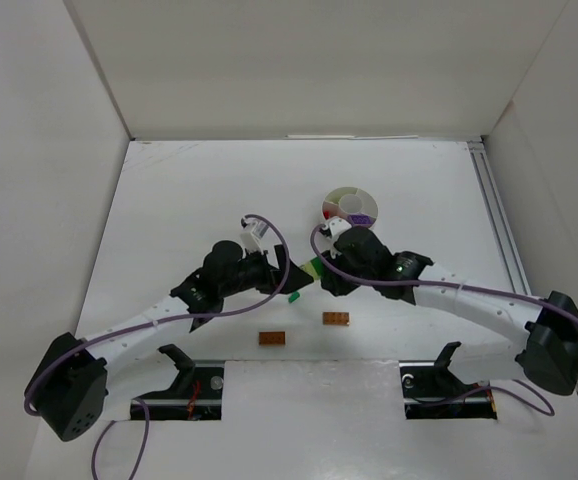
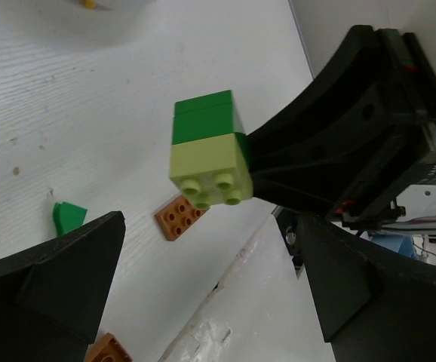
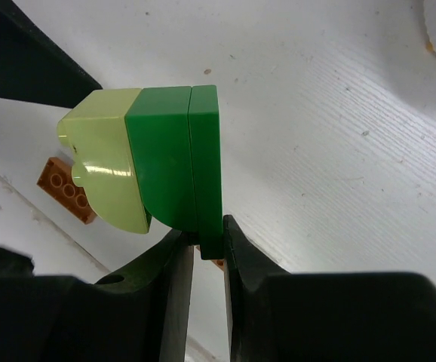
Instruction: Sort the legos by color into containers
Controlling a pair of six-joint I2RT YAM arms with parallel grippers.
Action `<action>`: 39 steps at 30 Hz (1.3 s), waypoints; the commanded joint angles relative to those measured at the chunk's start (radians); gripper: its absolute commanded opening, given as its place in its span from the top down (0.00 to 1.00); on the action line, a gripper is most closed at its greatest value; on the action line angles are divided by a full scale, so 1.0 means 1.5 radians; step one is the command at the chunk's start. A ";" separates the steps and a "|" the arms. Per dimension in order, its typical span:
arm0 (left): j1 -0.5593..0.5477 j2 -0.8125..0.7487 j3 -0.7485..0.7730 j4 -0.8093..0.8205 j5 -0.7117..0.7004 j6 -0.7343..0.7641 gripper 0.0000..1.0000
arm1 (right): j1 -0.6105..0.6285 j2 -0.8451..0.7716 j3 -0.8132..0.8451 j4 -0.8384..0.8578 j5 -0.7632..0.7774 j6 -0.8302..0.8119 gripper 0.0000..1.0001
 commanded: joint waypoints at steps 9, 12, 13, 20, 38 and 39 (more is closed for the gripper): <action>-0.036 0.020 0.052 0.087 -0.009 -0.006 0.19 | 0.006 0.010 0.065 -0.003 -0.001 0.035 0.96; -0.045 0.039 0.058 0.087 -0.022 -0.006 0.38 | 0.006 0.010 0.065 0.003 -0.021 0.035 0.94; -0.045 0.045 0.065 0.087 -0.022 -0.006 0.46 | 0.006 0.010 0.071 0.003 -0.021 0.035 0.94; -0.051 0.045 0.071 0.087 -0.029 -0.012 0.86 | 0.006 0.010 0.071 -0.019 0.003 0.047 0.91; -0.044 -0.027 0.077 0.054 0.022 0.154 1.00 | 0.006 -0.207 0.037 -0.038 -0.144 -0.176 0.10; -0.036 -0.034 0.077 0.054 0.043 0.182 1.00 | 0.006 -0.232 0.028 -0.038 -0.144 -0.182 0.06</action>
